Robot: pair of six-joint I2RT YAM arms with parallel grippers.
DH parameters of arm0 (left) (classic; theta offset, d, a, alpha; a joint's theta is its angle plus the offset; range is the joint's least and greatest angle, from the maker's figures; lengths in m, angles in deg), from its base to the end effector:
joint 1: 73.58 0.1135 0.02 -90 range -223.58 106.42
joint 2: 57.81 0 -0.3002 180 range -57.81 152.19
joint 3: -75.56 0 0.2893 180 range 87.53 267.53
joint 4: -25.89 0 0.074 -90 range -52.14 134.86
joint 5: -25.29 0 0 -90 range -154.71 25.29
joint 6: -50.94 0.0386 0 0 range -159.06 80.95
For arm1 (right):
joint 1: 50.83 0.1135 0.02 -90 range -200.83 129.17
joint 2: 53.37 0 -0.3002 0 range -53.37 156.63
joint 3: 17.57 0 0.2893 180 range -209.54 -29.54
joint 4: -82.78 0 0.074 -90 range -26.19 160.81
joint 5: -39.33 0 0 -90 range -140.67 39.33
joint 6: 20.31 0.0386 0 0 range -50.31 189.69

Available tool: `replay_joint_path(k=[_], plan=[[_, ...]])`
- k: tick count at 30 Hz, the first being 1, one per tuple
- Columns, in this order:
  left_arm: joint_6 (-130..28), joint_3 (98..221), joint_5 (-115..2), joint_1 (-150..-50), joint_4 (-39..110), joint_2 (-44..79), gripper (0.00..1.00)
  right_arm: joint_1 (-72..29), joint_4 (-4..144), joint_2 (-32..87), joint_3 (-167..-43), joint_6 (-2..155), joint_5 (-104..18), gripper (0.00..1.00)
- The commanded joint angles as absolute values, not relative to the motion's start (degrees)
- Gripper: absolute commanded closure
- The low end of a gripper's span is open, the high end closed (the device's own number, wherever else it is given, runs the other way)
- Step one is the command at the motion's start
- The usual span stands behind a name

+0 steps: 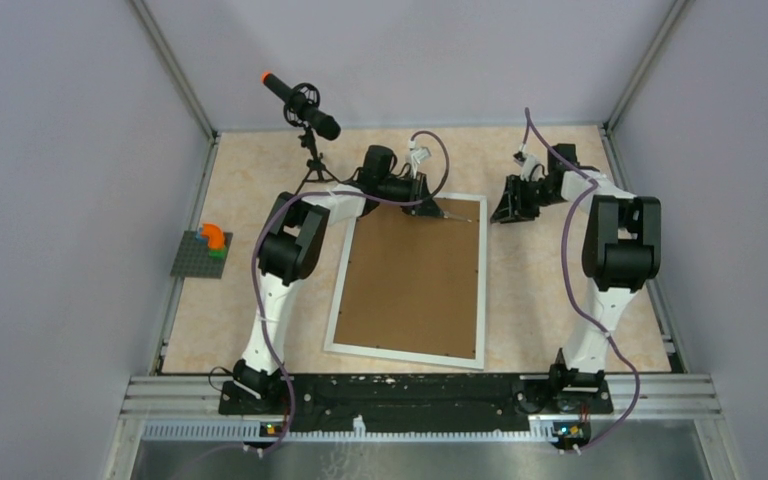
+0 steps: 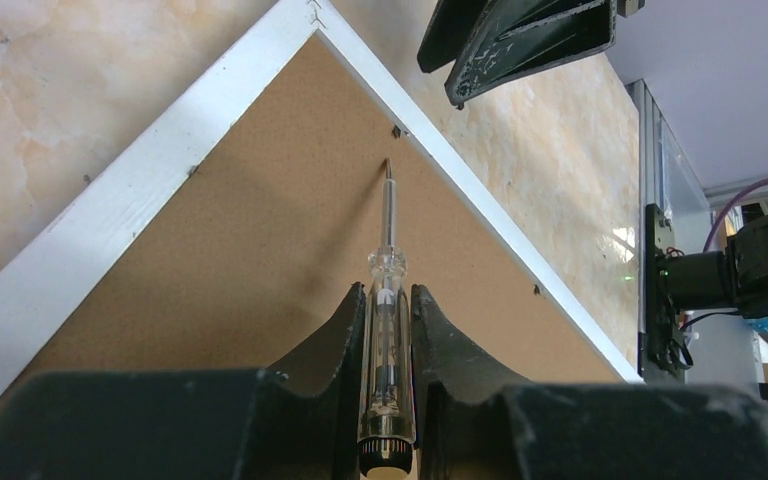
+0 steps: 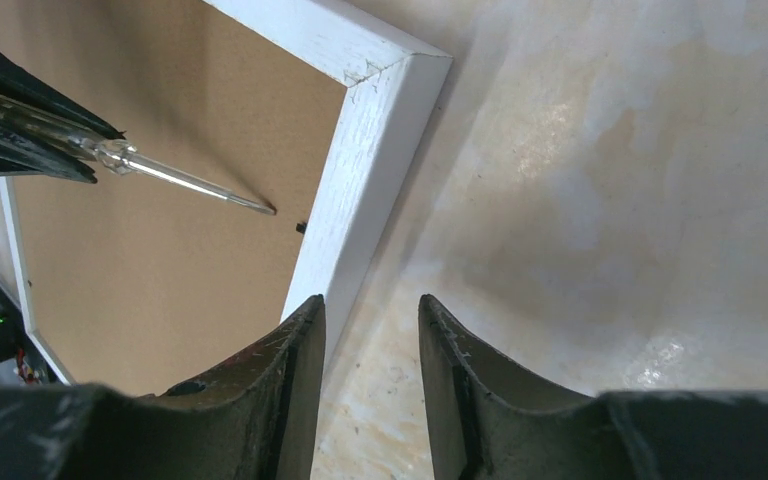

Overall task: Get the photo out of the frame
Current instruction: Release the photo frame item from the photo frame.

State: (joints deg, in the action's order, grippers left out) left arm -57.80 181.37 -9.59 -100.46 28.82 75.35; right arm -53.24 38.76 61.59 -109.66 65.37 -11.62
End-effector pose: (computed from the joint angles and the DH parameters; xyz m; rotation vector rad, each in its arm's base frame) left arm 0.4899 -0.2838 0.1511 0.7737 2.0421 -1.4719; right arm 0.4547 0.0052 0.1776 -0.2292 2.5672 0.8791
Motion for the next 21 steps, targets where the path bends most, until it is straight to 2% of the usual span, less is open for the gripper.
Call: replay_joint_path(k=[1, 11, 21], plan=[[-55.7, 184.2, -8.1, -100.5, 25.7, 77.2, 1.00, -52.9, 42.4, 61.7, -108.8, 67.7, -9.4, 0.62], [-55.1, 185.6, -7.4, -100.8, 26.7, 79.0, 1.00, -51.8, 44.4, 62.7, -107.3, 68.7, -9.0, 0.72], [-54.9, 185.5, -7.6, -101.4, 27.4, 79.9, 1.00, -51.2, 45.6, 63.4, -106.8, 69.2, -8.9, 0.76]])
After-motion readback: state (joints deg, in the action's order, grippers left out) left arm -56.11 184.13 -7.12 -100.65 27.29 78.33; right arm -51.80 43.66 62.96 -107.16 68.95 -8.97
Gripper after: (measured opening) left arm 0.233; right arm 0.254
